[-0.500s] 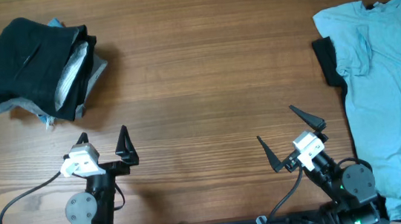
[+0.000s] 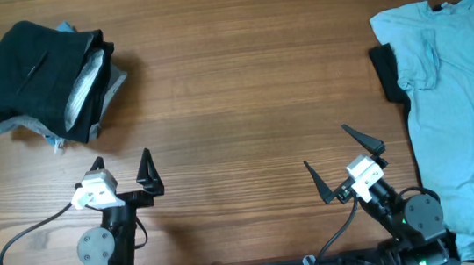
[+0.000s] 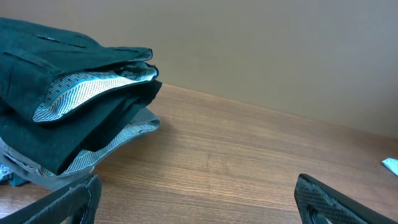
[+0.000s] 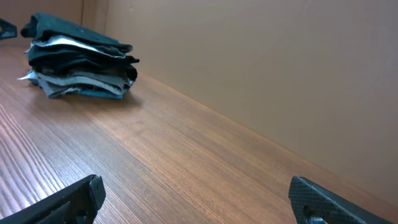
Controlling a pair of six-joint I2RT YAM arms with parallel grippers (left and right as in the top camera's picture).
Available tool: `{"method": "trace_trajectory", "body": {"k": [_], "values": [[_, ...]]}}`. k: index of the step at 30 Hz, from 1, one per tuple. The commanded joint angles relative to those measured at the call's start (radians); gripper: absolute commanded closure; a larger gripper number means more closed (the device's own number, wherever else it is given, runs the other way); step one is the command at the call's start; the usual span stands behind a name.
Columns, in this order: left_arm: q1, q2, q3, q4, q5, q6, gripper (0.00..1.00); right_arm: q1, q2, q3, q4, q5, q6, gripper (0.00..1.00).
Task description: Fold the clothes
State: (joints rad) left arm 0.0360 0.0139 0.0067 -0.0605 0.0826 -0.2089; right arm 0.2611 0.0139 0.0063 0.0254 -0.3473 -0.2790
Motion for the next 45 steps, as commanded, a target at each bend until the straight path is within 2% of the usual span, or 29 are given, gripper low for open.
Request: {"method": "trace_trajectory", "body": {"k": [1,40,45], "values": [[0.005,-0.007,-0.001,-0.011,-0.006,-0.009,0.00,0.002,0.000,-0.001,0.004,-0.015,-0.009,0.00],[0.005,-0.007,-0.001,-0.008,-0.005,-0.009,0.00,0.002,0.000,-0.001,0.005,-0.018,-0.008,0.00],[0.005,-0.007,-0.001,-0.007,0.040,-0.010,0.00,0.002,0.000,-0.001,0.010,-0.057,-0.002,0.00]]}}
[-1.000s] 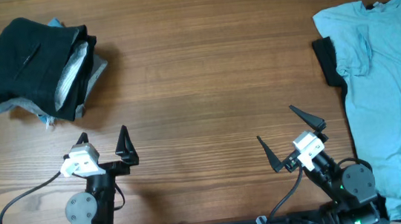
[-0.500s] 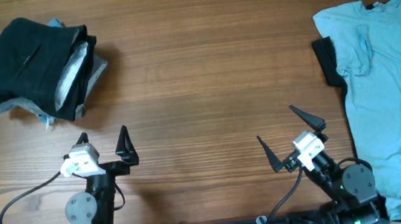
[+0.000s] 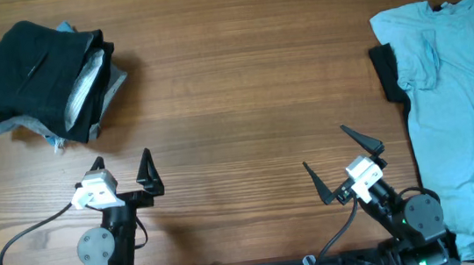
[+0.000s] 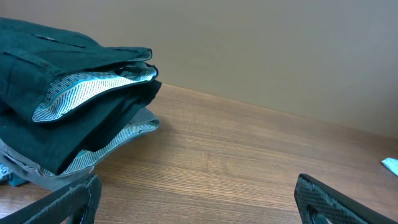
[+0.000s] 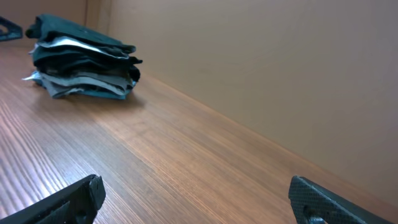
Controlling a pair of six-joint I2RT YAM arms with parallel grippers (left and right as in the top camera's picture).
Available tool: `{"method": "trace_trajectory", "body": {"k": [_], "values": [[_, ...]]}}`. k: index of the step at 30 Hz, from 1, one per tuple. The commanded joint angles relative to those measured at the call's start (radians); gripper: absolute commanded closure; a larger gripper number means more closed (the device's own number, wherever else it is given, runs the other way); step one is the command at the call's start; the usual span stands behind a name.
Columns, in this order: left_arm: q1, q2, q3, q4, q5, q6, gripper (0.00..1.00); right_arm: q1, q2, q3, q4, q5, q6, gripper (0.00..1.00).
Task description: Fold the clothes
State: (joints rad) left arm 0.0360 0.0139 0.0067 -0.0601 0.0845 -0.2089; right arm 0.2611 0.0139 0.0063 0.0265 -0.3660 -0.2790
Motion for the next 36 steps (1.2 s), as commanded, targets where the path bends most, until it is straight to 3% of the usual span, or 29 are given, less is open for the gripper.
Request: {"method": "trace_trajectory", "body": {"k": [1,4,7,13,20,24,26,32,36], "values": [[0.005,-0.007,-0.001,-0.003,0.037,-0.009,0.00,0.002,0.000,-0.001,0.014,-0.039,0.000,0.00],[0.005,-0.007,-0.001,0.064,0.064,-0.037,0.00,0.002,0.000,0.023,0.019,-0.026,0.082,0.00],[0.005,-0.007,0.024,0.143,0.083,-0.039,0.00,0.002,0.016,0.099,-0.021,0.066,0.269,0.00],[0.005,0.111,0.231,-0.010,0.082,-0.039,0.00,0.002,0.224,0.341,-0.284,0.082,0.395,0.00],[0.005,0.573,0.620,-0.338,0.083,-0.039,0.00,0.002,0.697,0.746,-0.581,0.065,0.420,0.00],[0.005,0.904,0.900,-0.514,0.090,-0.038,0.00,0.002,1.010,1.010,-0.702,-0.193,0.425,0.00],[0.005,1.064,1.062,-0.612,0.109,-0.039,0.00,-0.001,1.141,1.094,-0.710,-0.278,0.318,0.00],[0.005,1.236,1.228,-0.716,0.119,-0.043,0.00,-0.148,1.343,1.225,-0.709,0.208,0.556,0.00],[0.005,1.245,1.228,-0.723,0.129,-0.043,0.00,-0.365,1.487,1.286,-0.668,0.253,0.578,0.00]]}}
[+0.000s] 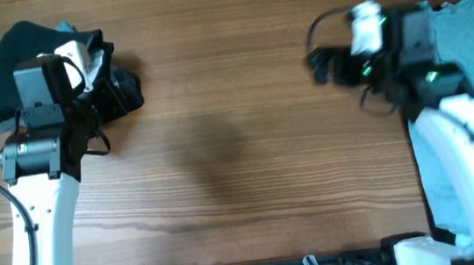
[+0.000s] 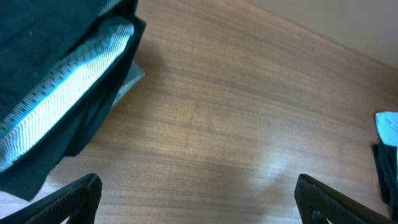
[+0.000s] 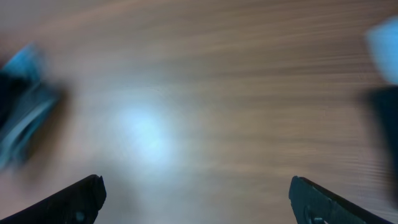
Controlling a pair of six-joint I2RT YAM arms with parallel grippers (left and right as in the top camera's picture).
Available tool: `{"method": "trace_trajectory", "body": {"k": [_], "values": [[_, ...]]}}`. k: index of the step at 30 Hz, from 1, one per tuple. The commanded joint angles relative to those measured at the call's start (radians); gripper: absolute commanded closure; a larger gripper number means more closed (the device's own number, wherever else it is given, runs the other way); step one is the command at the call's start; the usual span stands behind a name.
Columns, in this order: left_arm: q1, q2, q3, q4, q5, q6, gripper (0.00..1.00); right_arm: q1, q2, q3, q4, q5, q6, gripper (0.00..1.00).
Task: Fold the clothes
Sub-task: 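Reach the right gripper to the light blue T-shirt and grasp it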
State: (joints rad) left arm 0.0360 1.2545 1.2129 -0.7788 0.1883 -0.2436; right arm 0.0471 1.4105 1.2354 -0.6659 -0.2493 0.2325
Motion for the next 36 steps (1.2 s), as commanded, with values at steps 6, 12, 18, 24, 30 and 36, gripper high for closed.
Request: {"method": "trace_trajectory", "body": {"k": [6,12,18,24,30,36], "values": [[0.005,0.004,0.022,-0.026,0.055,-0.008,0.00,-0.360,0.278,0.056,0.151,0.074,0.003,0.06],[0.005,0.004,0.021,-0.053,0.059,-0.008,0.00,-0.463,0.451,0.056,0.181,0.074,0.006,0.20],[0.005,0.004,0.021,-0.066,0.058,-0.008,0.00,-0.537,0.550,0.056,0.182,0.146,0.050,0.29],[0.005,0.004,0.021,-0.067,0.059,-0.008,0.00,-0.549,0.608,0.056,0.206,0.134,0.060,0.33],[0.005,0.005,0.021,-0.068,0.059,-0.008,0.00,-0.552,0.597,0.057,0.220,0.114,0.059,0.84],[0.006,0.003,0.022,-0.062,0.054,0.003,0.05,-0.550,0.446,0.076,0.228,-0.026,0.055,0.96]]}}
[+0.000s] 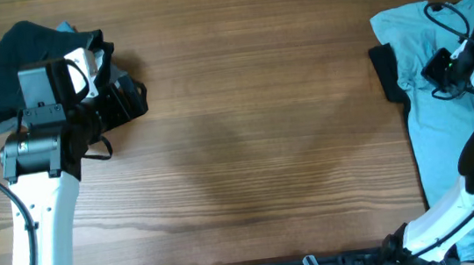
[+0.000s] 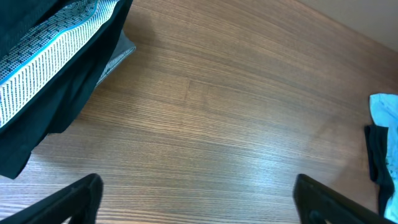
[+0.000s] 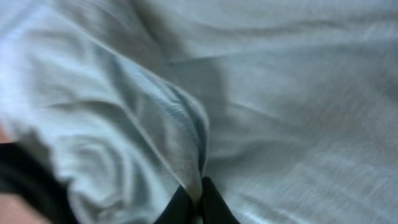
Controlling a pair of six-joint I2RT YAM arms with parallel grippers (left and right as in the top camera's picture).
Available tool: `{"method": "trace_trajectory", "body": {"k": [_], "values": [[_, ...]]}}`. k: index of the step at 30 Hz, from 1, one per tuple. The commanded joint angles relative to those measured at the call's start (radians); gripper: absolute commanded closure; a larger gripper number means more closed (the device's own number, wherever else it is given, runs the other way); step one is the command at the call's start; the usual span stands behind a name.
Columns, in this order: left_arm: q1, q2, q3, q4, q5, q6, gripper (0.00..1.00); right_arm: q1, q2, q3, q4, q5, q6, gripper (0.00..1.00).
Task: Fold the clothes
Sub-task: 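Reach the right gripper to the light blue T-shirt and grasp it, then drag the blue T-shirt leftward onto the table center with right gripper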
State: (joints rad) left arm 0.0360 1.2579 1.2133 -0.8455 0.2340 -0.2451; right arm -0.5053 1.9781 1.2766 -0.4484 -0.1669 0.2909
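Observation:
A light blue T-shirt lies spread at the table's right edge, over a dark garment. My right gripper is shut on a pinched fold of the T-shirt near its sleeve; in the overhead view the right gripper sits on the shirt's upper part. My left gripper hangs open beside the folded stack of dark clothes at the far left, its fingertips wide apart over bare wood, nothing between them.
The wooden table stretches between the stack and the shirt. The dark garment and a blue shirt corner show at the right edge of the left wrist view.
My right gripper moved right from above the bare wood onto the T-shirt and shut on a fold of it. The left gripper barely shifted beside the stack.
Both grippers stood open at the table's near edge through the first two moments. Then the left one was up beside the folded stack and the right one was over the wood near the shirt. Now the right one pinches the T-shirt.

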Motion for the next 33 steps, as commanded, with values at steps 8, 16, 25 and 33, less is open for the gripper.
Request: {"method": "trace_trajectory", "body": {"k": [8,16,25,33], "values": [[0.061,-0.048,0.056,0.015,-0.018,0.005,0.08,0.079,-0.435,0.038,0.082,-0.540,-0.031,0.96],[0.194,-0.179,0.109,0.016,-0.019,0.006,0.00,0.647,-0.515,0.038,-0.034,-0.533,-0.080,0.93],[0.273,-0.307,0.109,0.019,-0.025,0.059,0.00,1.394,-0.435,0.040,-0.080,-0.155,-0.097,0.23],[0.198,-0.224,0.109,0.018,0.100,0.141,0.01,1.171,-0.663,0.051,-0.177,0.015,-0.035,0.17]]}}
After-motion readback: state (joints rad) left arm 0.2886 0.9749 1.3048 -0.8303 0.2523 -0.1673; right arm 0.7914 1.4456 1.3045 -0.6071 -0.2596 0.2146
